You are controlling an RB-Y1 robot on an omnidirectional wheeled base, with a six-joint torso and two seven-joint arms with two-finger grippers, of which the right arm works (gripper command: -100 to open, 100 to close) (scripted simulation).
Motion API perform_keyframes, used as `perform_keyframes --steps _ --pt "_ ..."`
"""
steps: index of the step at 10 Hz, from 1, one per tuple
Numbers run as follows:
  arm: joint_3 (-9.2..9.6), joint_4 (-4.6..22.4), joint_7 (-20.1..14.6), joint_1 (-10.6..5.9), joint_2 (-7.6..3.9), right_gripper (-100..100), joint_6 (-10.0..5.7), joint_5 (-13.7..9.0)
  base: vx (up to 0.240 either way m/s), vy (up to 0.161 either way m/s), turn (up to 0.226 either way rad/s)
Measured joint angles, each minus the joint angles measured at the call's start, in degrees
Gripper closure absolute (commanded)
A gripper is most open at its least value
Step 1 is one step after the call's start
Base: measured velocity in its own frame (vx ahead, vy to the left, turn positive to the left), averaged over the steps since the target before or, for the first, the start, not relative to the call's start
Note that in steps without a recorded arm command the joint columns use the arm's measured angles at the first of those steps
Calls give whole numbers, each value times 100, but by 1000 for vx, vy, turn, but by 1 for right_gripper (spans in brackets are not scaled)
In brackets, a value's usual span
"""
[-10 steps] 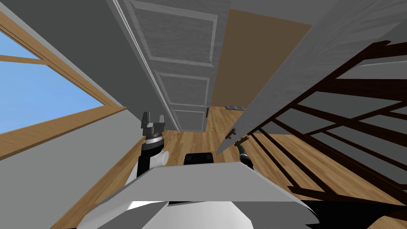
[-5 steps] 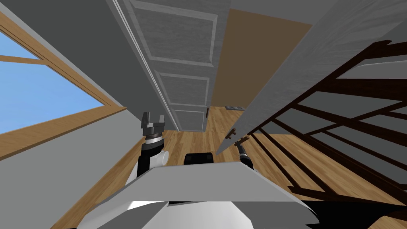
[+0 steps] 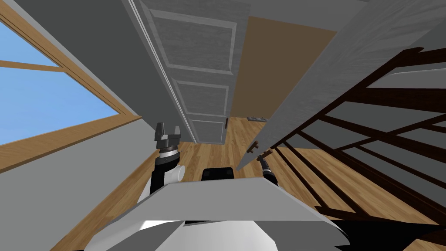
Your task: Pull the door open
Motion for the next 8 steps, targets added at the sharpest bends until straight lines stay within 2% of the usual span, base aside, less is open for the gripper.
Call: perform_keyframes --steps 3,4,6,8 --pt "18 21 -17 -2 -12 100 -13 4 2 -1 -6" --pt "0 -224 -2 119 19 100 106 -7 7 1 -9" --pt "-1 0 -20 7 19 100 2 -11 0 0 0" --pt "7 -17 -43 9 -5 100 20 -10 -9 -8 12"
